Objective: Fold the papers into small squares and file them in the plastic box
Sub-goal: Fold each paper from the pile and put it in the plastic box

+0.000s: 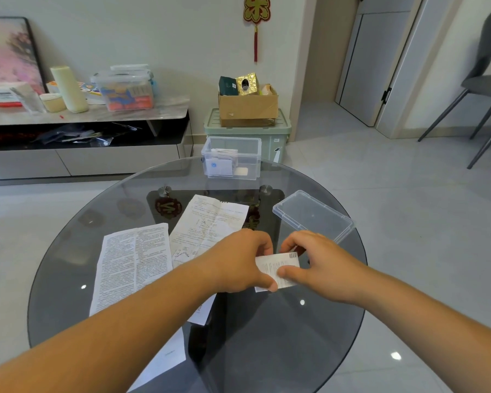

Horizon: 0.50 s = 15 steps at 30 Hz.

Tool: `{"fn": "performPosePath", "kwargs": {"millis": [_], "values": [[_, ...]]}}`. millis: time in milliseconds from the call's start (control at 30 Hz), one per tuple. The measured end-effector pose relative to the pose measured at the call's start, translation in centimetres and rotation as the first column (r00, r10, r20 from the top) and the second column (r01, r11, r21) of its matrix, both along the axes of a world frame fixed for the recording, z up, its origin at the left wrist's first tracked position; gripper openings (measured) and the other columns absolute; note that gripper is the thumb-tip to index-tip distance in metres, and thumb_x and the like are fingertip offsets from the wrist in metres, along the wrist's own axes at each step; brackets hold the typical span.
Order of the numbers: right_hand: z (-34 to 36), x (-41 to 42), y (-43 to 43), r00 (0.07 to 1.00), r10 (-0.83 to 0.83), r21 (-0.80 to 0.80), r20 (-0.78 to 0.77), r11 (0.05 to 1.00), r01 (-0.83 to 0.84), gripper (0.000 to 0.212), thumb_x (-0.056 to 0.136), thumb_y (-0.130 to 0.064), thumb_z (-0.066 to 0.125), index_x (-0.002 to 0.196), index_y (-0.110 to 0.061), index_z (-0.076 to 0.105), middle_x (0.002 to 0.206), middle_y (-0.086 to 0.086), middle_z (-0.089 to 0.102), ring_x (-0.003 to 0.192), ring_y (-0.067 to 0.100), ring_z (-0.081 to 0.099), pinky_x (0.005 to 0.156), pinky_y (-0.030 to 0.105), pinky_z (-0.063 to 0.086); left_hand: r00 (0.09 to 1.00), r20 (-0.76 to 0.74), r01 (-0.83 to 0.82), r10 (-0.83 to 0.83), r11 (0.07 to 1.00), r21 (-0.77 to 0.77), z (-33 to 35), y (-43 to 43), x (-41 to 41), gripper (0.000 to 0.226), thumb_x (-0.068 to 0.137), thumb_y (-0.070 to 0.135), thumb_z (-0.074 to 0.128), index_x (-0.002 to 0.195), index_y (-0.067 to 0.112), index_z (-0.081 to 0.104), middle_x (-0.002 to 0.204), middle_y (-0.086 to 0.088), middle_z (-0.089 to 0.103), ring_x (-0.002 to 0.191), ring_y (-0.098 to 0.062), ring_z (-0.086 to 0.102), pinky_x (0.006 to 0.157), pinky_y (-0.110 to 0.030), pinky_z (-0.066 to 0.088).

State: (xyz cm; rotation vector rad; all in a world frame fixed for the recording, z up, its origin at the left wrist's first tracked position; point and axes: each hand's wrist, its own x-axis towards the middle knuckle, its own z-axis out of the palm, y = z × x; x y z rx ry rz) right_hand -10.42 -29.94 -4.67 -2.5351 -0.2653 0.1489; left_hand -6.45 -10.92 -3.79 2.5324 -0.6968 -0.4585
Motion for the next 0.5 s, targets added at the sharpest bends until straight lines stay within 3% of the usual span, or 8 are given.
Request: {"fn": "performPosePath", "kwargs": {"millis": [167, 300, 367, 433, 500], "values": [[0.7, 0.7, 0.9, 0.997, 0.003, 0.147, -0.074, 0.989, 0.008, 0.018, 0.085, -0.029, 0.077, 0.094, -0.033, 0.063, 0.093, -0.012, 0.067, 0.083, 0.005, 0.064, 0.071, 0.023, 0.054, 0.999, 0.032, 0.015, -0.013, 0.998, -0.067, -0.1, 0.3, -0.4, 0.033, 0.083, 0.037, 0.079, 0.099, 0.032, 0.051, 0.095, 0.016, 0.056, 0.087, -0.007, 0.058, 0.069, -0.012, 0.042], [2.2, 1.8, 1.6, 0.997, -0.049, 0.264, -0.059, 0.962, 0.063, 0.008, 0.084, -0.026, 0.078, 0.083, -0.029, 0.071, 0.078, -0.009, 0.069, 0.070, 0.003, 0.061, 0.066, 0.023, 0.049, 0.996, 0.012, -0.083, 0.088, 0.975, -0.206, 1.6, 1.7, 0.5, 0.037, 0.081, 0.037, 0.081, 0.109, 0.035, 0.056, 0.084, 0.014, 0.058, 0.073, -0.002, 0.056, 0.062, -0.011, 0.040], [3.3, 2.6, 1.9, 0.998, -0.058, 0.309, -0.030, 0.949, 0.065, 0.008, 0.086, -0.023, 0.076, 0.081, -0.028, 0.072, 0.071, -0.011, 0.066, 0.062, -0.002, 0.057, 0.060, 0.015, 0.042, 0.992, 0.047, -0.106, 0.120, 0.966, -0.238, 3.0, 2.3, 1.5, 0.037, 0.079, 0.035, 0.084, 0.110, 0.032, 0.064, 0.077, 0.015, 0.058, 0.066, 0.001, 0.055, 0.060, -0.010, 0.041], [4.8, 3.8, 2.5, 0.999, -0.043, 0.248, 0.018, 0.968, 0.038, 0.008, 0.089, -0.024, 0.073, 0.083, -0.029, 0.072, 0.069, -0.014, 0.065, 0.059, -0.004, 0.055, 0.055, 0.010, 0.038, 0.982, 0.155, -0.082, 0.111, 0.980, -0.183, 4.5, 2.9, 2.9, 0.025, 0.080, 0.036, 0.083, 0.101, 0.029, 0.072, 0.079, 0.018, 0.061, 0.072, 0.002, 0.058, 0.067, -0.011, 0.047], [6.1, 5.7, 3.1, 0.997, -0.021, 0.123, 0.076, 0.992, 0.012, 0.011, 0.092, -0.032, 0.069, 0.081, -0.032, 0.070, 0.069, -0.013, 0.064, 0.059, -0.002, 0.055, 0.055, 0.013, 0.037, 0.961, 0.252, -0.075, 0.110, 0.987, -0.144, 5.8, 3.2, 4.9, 0.016, 0.081, 0.037, 0.081, 0.092, 0.029, 0.072, 0.082, 0.016, 0.065, 0.078, -0.002, 0.061, 0.075, -0.023, 0.054]]}}
